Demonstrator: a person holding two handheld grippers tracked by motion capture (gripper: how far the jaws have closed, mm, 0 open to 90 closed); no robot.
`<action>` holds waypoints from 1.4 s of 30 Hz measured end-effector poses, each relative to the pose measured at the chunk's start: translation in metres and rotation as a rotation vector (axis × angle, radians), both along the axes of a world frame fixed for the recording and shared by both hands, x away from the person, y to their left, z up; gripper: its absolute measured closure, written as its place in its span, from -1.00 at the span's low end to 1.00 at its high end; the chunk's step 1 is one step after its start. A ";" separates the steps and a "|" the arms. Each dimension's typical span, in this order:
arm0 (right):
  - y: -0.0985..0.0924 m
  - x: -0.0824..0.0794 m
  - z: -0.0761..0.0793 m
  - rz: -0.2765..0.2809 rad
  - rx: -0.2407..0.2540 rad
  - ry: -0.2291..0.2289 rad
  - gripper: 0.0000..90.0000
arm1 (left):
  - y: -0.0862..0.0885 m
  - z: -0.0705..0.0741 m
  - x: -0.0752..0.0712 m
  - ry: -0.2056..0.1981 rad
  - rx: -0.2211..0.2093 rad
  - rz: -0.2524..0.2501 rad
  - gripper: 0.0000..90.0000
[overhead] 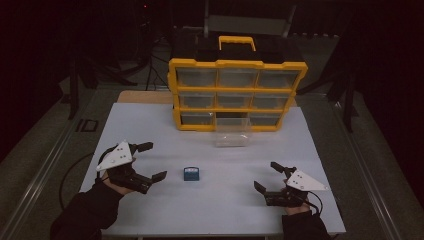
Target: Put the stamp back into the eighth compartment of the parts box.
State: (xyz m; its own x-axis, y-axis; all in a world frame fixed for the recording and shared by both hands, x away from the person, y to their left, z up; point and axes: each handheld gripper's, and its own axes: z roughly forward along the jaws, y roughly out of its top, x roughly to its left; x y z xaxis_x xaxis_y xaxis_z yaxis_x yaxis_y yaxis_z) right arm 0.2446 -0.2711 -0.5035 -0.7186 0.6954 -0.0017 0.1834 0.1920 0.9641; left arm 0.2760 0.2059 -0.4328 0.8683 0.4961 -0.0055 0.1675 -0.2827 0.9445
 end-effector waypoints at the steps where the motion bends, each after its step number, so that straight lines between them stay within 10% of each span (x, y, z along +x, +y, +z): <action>1: 0.000 0.000 0.000 0.000 0.000 0.000 -0.78 | 0.000 0.000 0.000 0.000 0.000 0.000 -1.00; 42: 0.001 0.001 -0.002 0.013 0.005 0.012 -0.78 | -0.053 -0.058 0.041 0.106 0.111 -0.175 -1.00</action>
